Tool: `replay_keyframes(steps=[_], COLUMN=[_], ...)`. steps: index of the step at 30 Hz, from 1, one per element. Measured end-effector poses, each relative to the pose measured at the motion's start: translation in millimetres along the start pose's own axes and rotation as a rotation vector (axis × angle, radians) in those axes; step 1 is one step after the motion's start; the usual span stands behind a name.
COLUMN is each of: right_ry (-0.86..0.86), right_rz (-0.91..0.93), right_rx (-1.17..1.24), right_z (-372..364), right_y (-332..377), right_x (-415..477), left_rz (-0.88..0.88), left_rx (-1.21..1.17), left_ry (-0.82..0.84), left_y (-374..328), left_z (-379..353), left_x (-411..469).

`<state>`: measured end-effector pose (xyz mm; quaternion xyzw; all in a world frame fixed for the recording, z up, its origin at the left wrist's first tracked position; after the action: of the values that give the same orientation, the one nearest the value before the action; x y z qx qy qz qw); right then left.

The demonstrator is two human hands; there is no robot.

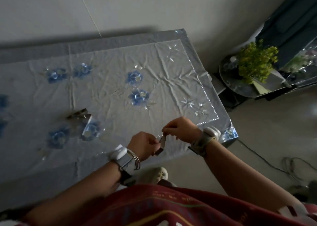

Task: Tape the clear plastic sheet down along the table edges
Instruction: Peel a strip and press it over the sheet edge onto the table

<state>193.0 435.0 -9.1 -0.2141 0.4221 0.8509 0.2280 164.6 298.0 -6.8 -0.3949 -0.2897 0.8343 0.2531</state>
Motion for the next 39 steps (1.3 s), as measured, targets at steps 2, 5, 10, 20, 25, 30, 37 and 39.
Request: replay_keyframes(steps=[2, 5, 10, 20, 25, 30, 37, 39], right_ry=[0.120, 0.212, 0.225, 0.265, 0.216, 0.176, 0.159, 0.156], right_rz=[-0.023, -0.007, 0.010, 0.059, 0.034, 0.019, 0.004, 0.013], right_rx=[-0.074, -0.245, -0.490, -0.700, -0.629, -0.568, -0.503, -0.486], right_z=[-8.6, -20.9, -35.8, -42.3, -38.2, -36.0, -35.5, -34.1], right_y=[-5.0, -6.4, -17.0, -28.6, -36.8, -38.9, -39.6, -38.3], right_x=[2.8, 6.8, 2.7, -11.1, -14.2, -14.0, -15.5, -16.1], left_rz=[0.058, 0.180, 0.467, 0.686, 0.701, 0.651, 0.660, 0.656], left_rx=[0.042, -0.231, -0.617, -0.799, -0.889, -0.867, -0.923, -0.958], left_ry=[-0.038, -0.063, -0.036, 0.118, 0.044, -0.037, -0.063, -0.068], left_y=[6.5, 18.7, 36.7, 35.5, 39.7, 47.0, 61.9, 67.4], left_z=[-23.5, -53.6, -101.3, -161.7, -166.9, -167.7, -179.0, -182.9], left_x=[-6.1, -14.0, -12.0, -14.2, -9.4, -5.2, 5.4, 8.9])
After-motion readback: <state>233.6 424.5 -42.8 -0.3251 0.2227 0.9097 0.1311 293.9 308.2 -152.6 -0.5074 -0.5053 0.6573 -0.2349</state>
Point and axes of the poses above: each hand's wrist, its own x-axis towards the middle knuckle, its own z-axis out of the back of the hand, y = z × x, the point moved 8 cm from there along x, towards the middle knuckle, and after that the axes turned 3 degrees about -z, right-handed, at the moved point
